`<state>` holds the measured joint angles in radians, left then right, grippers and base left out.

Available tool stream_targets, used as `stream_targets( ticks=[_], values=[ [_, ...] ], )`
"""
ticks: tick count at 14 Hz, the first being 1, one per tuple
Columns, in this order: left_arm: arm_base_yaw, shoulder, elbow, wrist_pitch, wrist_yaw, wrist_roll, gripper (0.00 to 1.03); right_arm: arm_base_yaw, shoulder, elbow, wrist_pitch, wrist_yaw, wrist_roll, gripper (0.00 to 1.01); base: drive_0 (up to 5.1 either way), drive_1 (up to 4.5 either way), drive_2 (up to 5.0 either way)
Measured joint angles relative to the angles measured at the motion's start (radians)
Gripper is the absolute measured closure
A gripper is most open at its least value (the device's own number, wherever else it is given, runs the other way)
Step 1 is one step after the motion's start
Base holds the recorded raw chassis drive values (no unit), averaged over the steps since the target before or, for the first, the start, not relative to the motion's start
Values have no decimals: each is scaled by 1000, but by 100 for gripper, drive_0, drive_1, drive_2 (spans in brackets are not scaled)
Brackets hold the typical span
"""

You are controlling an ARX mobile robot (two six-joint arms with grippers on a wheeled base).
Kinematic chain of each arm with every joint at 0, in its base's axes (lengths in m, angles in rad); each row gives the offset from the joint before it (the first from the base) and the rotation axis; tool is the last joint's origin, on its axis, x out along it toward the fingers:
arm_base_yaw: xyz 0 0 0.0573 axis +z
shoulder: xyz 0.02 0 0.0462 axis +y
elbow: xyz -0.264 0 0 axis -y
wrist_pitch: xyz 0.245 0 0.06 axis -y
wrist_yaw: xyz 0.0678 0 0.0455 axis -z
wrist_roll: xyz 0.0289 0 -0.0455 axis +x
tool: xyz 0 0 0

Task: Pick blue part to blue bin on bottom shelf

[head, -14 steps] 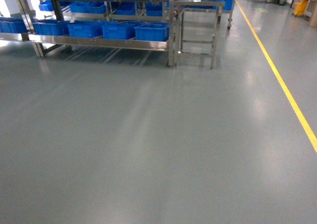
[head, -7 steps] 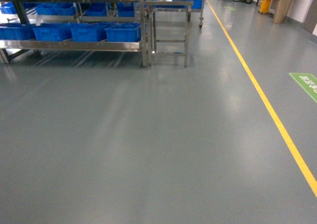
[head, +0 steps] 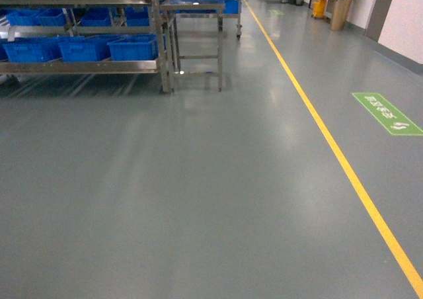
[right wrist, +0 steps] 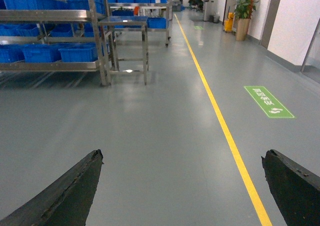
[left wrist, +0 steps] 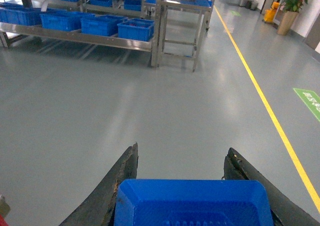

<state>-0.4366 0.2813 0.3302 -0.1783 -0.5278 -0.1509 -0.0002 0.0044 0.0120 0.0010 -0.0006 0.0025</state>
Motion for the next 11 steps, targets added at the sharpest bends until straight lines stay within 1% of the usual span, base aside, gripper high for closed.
stream_targets(
  ticks=[11],
  values=[
    [0,7,0,-3,0,0,60,0,0,0,-7,0,0,3,-3,414,-421]
  ],
)
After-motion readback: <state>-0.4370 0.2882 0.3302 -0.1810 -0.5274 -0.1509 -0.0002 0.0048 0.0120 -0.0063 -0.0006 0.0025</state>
